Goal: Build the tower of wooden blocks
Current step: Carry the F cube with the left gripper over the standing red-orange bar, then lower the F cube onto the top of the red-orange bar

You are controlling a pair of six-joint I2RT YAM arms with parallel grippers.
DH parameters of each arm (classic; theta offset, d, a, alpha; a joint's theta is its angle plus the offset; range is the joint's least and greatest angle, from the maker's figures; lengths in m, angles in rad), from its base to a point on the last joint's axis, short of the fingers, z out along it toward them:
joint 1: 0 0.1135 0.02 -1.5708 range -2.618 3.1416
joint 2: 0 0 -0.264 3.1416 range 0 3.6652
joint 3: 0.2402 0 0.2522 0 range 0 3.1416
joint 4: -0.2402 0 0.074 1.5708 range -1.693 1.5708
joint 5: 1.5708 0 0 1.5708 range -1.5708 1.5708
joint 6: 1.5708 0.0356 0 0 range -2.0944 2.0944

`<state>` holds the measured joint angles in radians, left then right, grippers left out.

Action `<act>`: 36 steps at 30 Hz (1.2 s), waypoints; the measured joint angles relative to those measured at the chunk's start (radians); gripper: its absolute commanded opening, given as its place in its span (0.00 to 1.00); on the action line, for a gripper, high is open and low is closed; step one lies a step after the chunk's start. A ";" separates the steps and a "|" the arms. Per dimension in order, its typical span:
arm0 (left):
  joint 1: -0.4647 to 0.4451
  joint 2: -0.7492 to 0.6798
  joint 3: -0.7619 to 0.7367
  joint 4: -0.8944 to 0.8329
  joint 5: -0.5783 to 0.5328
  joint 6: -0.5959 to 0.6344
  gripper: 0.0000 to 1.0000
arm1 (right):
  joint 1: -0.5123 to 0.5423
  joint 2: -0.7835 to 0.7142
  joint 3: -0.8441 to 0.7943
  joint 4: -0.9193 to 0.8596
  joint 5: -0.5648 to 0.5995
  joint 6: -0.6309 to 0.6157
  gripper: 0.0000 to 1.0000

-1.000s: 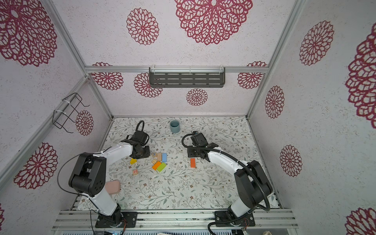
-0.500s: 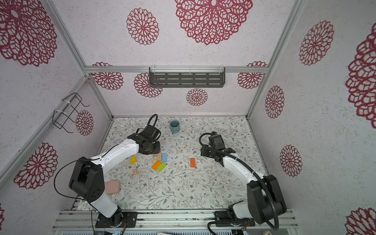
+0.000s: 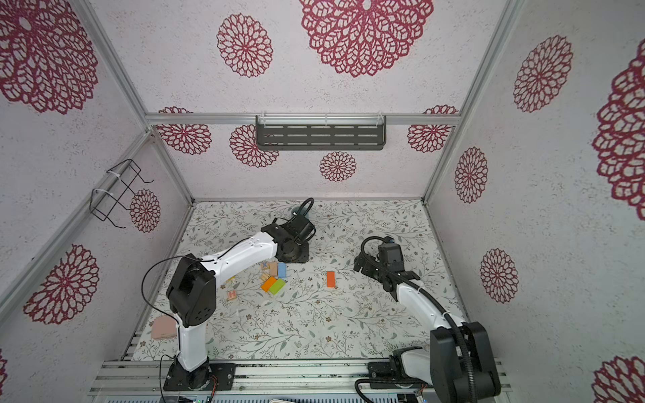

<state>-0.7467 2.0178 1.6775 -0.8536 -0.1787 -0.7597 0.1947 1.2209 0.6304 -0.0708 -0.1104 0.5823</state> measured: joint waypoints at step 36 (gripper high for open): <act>-0.151 0.311 0.301 -0.004 0.009 -0.264 0.29 | -0.127 -0.069 -0.101 0.113 -0.023 0.073 0.99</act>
<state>-0.8974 2.3287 1.9789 -0.8574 -0.1699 -1.0233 0.0681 1.1515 0.5293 0.0425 -0.1329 0.6552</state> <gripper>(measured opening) 0.327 0.988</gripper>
